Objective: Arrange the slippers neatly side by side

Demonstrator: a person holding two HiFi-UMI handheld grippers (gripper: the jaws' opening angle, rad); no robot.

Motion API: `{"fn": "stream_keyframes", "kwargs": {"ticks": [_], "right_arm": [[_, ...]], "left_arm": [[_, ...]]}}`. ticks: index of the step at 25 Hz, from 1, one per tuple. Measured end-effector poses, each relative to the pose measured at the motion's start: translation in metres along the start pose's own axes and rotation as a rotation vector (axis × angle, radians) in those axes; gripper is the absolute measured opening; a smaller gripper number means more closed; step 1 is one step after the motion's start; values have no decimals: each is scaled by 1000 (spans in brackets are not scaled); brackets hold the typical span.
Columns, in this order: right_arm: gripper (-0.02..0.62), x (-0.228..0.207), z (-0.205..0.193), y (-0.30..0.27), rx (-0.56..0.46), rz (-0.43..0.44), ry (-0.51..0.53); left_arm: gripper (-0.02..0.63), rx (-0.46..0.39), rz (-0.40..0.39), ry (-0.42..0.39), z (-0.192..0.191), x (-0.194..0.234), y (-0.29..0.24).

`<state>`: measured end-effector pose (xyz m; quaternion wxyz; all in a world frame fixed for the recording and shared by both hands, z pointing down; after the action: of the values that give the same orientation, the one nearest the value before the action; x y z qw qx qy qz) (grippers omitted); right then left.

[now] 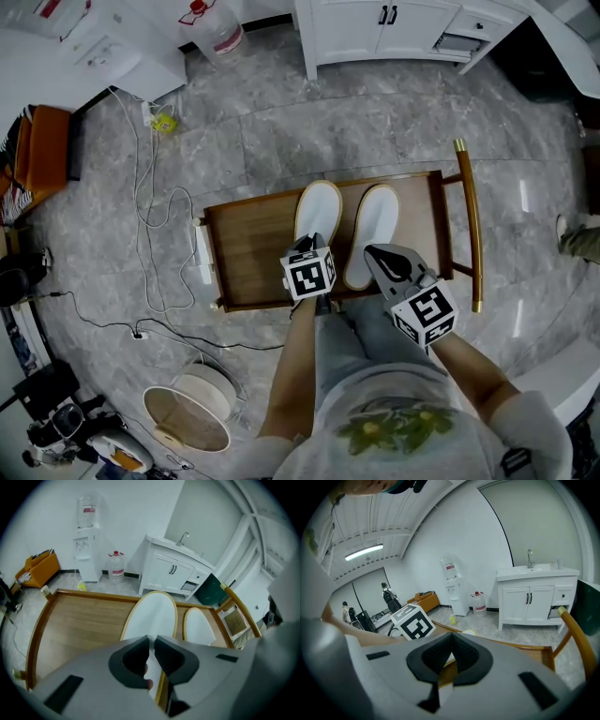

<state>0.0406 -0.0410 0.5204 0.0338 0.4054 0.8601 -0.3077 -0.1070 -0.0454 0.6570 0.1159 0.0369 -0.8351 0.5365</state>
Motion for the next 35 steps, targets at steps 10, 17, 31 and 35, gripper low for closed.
{"fn": "stream_keyframes", "kwargs": {"ticks": [10, 17, 31, 35], "right_arm": [[6, 4, 6, -1, 0, 7, 9], [6, 5, 9, -1, 1, 1, 7], [6, 8, 18, 5, -4, -1, 9], [6, 9, 22, 7, -13, -5, 11]], "left_arm": [[48, 18, 48, 350, -13, 10, 2], [48, 15, 43, 443, -19, 19, -2], [180, 17, 4, 339, -17, 10, 0], [260, 10, 26, 264, -12, 9, 7]]}}
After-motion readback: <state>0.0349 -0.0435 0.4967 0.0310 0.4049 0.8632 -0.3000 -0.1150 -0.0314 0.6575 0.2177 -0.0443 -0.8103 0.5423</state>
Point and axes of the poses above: the fingertips, and each gripper's own axes: y backward along the fingers, x to its left, z out of its top, the point moved 4 cm from there along y, backward along the fingers, and after that the axes turned 1 degree about z, right-handed, at the moved point
